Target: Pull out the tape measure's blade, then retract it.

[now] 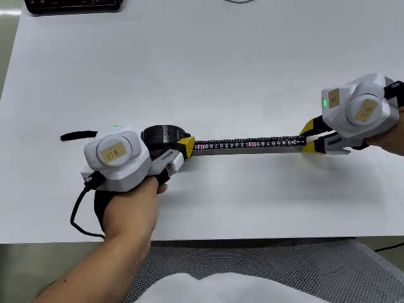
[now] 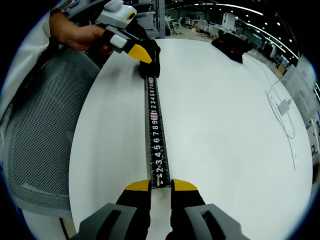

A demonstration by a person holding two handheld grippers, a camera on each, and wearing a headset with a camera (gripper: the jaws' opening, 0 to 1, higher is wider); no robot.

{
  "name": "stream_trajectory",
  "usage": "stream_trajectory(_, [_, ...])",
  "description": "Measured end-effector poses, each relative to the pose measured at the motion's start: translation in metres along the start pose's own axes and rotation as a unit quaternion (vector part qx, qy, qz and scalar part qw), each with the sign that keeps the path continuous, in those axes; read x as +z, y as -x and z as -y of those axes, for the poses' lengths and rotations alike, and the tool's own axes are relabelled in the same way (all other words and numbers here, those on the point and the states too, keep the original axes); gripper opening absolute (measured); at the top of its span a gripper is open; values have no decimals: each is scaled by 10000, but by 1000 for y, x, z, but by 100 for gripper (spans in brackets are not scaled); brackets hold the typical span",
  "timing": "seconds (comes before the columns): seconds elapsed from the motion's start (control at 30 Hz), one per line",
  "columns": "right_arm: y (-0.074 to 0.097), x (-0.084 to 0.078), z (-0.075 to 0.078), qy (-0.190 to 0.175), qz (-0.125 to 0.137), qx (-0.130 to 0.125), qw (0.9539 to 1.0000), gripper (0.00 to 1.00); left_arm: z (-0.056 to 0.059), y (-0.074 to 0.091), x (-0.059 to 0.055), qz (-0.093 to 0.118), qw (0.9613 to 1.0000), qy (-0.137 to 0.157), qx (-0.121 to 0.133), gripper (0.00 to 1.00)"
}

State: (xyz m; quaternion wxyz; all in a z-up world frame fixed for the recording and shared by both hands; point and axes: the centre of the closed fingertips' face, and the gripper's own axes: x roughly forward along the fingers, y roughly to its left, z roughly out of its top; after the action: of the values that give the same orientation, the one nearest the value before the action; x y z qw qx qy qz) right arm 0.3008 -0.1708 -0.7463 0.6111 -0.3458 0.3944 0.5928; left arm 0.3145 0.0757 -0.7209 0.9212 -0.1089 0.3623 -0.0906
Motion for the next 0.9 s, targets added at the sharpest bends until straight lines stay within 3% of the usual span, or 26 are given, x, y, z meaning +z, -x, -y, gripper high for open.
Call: stream_trajectory(0.9, [-18,41,-5,33,325,143,9994,11,-1,-1,0,9,10000,67,-60,57])
